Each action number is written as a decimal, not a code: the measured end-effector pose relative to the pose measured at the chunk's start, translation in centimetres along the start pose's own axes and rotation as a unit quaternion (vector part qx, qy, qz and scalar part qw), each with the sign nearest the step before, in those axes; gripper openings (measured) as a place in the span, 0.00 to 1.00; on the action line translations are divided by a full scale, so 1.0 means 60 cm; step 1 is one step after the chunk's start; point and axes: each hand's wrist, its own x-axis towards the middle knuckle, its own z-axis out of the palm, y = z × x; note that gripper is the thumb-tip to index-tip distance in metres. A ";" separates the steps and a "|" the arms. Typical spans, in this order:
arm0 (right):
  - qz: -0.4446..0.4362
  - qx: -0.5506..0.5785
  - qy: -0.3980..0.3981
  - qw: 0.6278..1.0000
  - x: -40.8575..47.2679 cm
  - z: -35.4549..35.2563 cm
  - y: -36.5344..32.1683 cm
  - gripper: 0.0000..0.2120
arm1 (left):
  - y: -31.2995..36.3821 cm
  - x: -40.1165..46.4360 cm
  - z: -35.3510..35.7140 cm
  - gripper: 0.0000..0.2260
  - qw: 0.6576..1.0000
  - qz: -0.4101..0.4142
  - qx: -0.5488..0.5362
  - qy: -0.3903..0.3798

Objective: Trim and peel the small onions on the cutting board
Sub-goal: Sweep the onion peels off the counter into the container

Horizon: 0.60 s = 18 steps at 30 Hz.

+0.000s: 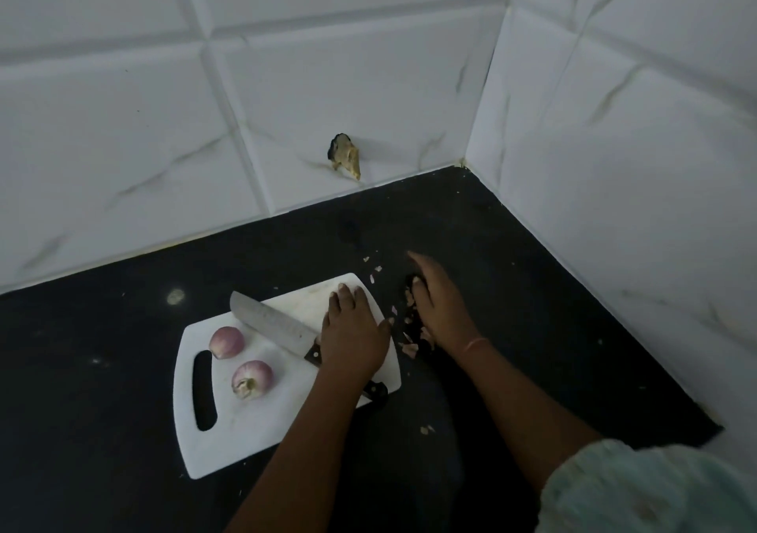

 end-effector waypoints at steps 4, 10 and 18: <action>-0.042 -0.112 -0.121 0.985 0.099 0.042 -0.025 0.21 | 0.007 0.009 0.009 0.37 0.999 -0.025 0.036 0.007; -0.101 -0.215 -0.200 0.951 0.080 0.053 -0.019 0.22 | -0.001 0.020 0.017 0.40 0.999 -0.027 0.030 0.002; -0.132 -0.242 -0.225 0.935 -0.029 -0.004 -0.002 0.30 | -0.010 0.014 0.015 0.40 0.999 -0.019 0.025 -0.006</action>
